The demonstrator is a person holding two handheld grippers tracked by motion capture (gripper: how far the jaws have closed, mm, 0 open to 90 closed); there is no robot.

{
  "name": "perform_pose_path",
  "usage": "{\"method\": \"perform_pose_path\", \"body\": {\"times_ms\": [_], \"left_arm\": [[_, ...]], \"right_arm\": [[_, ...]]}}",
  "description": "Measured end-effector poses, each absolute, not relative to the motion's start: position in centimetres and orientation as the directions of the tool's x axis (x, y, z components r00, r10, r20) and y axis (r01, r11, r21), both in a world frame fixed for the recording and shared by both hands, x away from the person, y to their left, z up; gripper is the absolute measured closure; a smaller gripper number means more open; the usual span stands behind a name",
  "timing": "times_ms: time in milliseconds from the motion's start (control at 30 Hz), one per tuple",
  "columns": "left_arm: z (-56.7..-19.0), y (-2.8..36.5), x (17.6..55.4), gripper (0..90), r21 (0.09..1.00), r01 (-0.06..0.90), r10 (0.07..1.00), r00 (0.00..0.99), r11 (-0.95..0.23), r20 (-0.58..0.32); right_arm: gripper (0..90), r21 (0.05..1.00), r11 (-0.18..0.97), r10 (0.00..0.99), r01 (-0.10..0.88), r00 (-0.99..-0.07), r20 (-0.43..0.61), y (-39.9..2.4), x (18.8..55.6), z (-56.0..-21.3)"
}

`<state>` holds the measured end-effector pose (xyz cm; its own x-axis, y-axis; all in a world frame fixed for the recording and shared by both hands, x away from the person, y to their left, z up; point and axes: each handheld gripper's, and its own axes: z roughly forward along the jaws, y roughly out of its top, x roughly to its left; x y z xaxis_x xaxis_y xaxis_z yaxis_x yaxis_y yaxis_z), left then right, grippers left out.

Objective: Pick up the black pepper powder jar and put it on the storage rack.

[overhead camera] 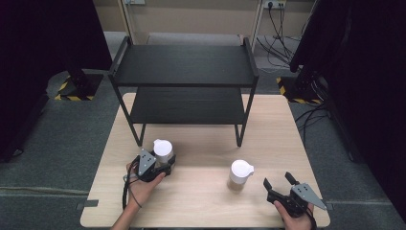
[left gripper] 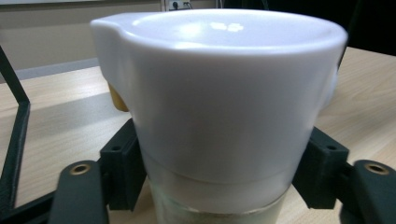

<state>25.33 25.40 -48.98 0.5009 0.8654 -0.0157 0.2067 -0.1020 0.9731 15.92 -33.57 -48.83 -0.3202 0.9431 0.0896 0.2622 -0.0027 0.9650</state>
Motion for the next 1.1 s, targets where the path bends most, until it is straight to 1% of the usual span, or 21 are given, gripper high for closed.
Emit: {"method": "perform_pose_path", "body": {"times_ms": [667,1100], "left_arm": [[-48.9,25.1,25.0,30.7,0.974,0.206,0.873,0.488,-0.093,-0.020],[-46.6,24.9,23.5,30.7,0.990,0.104,0.872,0.489,-0.092,0.030]], "right_arm": [[9.7,0.965,-0.007,0.943,0.263,-0.318,0.093,-33.6,15.9,-48.8],[9.7,0.965,-0.003,0.944,0.262,-0.319,0.090,-33.6,15.9,-48.8]]}}
